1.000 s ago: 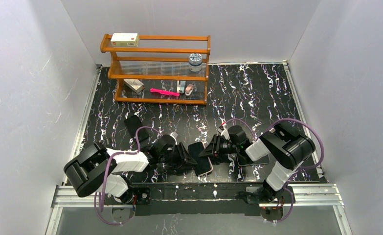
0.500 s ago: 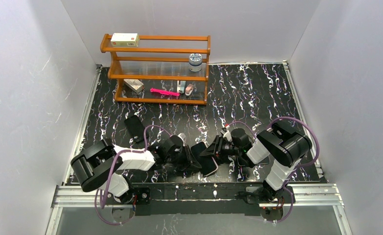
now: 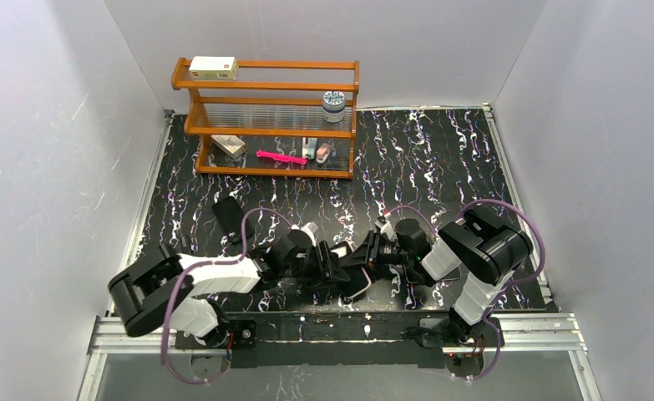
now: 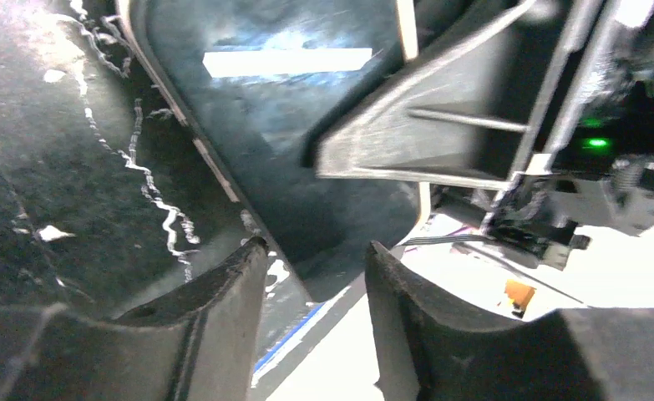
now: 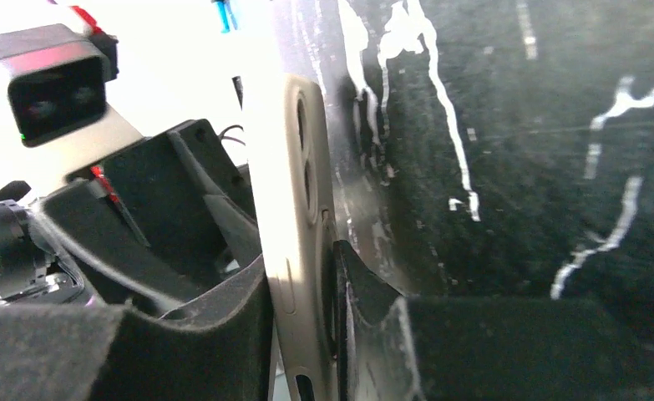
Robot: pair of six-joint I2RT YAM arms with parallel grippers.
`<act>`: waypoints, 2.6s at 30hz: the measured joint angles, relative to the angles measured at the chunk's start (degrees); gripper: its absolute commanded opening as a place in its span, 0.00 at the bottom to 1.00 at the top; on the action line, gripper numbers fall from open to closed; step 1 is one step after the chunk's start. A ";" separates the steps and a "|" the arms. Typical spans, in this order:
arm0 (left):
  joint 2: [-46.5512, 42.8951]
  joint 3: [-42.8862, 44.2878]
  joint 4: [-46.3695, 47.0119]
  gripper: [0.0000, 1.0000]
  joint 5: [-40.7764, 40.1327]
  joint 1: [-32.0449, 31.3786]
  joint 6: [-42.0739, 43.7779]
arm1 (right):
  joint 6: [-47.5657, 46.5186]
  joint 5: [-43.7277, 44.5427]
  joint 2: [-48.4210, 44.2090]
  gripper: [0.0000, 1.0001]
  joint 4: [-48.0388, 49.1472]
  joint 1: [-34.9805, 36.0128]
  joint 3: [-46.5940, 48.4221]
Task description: Put the phone into the phone case
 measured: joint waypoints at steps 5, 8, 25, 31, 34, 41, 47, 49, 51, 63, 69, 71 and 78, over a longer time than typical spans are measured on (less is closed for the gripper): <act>-11.23 0.68 -6.14 0.84 -2.29 1.27 3.17 | 1.75 -3.69 0.00 0.06 2.84 -1.20 1.07; -18.64 0.79 -10.14 0.92 -3.74 2.49 4.35 | 2.71 -6.16 0.00 0.06 4.72 -2.36 3.04; -35.93 4.37 -22.77 0.74 -9.64 10.43 7.08 | 20.02 -15.98 -0.61 0.10 21.38 -4.15 10.43; -35.60 3.98 -16.63 0.68 -9.40 10.84 5.42 | 24.28 -16.72 0.63 0.10 22.21 -4.15 10.60; -35.82 2.71 -13.42 0.69 -9.75 10.84 3.32 | 24.96 -16.85 0.63 0.10 22.49 -4.15 10.60; -37.59 -1.36 -10.47 0.75 -11.41 10.86 -2.05 | 26.05 -16.83 0.15 0.10 22.88 -4.15 10.58; -37.86 -1.40 -9.73 0.68 -12.68 10.88 -3.52 | 27.12 -16.74 -1.84 0.11 23.28 -4.13 10.58; -37.18 -1.62 -8.70 0.66 -12.74 10.88 -4.11 | 27.30 -16.70 -2.14 0.11 23.34 -4.13 10.58; -36.24 -1.66 -7.78 0.63 -12.74 10.88 -4.31 | 27.45 -16.65 -2.27 0.11 23.32 -4.09 10.58; -31.98 -0.81 -5.11 0.18 -13.53 10.95 -3.41 | 28.65 -15.93 -3.72 0.17 23.19 -2.34 10.45; -32.28 0.02 -4.96 0.00 -13.97 10.99 -4.52 | 27.32 -15.15 -3.74 0.51 23.91 -2.14 10.29; -32.26 0.66 -6.80 0.00 -14.01 10.97 -3.72 | 26.97 -15.17 -3.74 0.53 23.98 -2.10 10.21; -31.93 4.76 -14.12 0.00 -13.99 10.93 -0.72 | 23.71 -15.19 -3.74 0.27 23.98 -1.77 10.14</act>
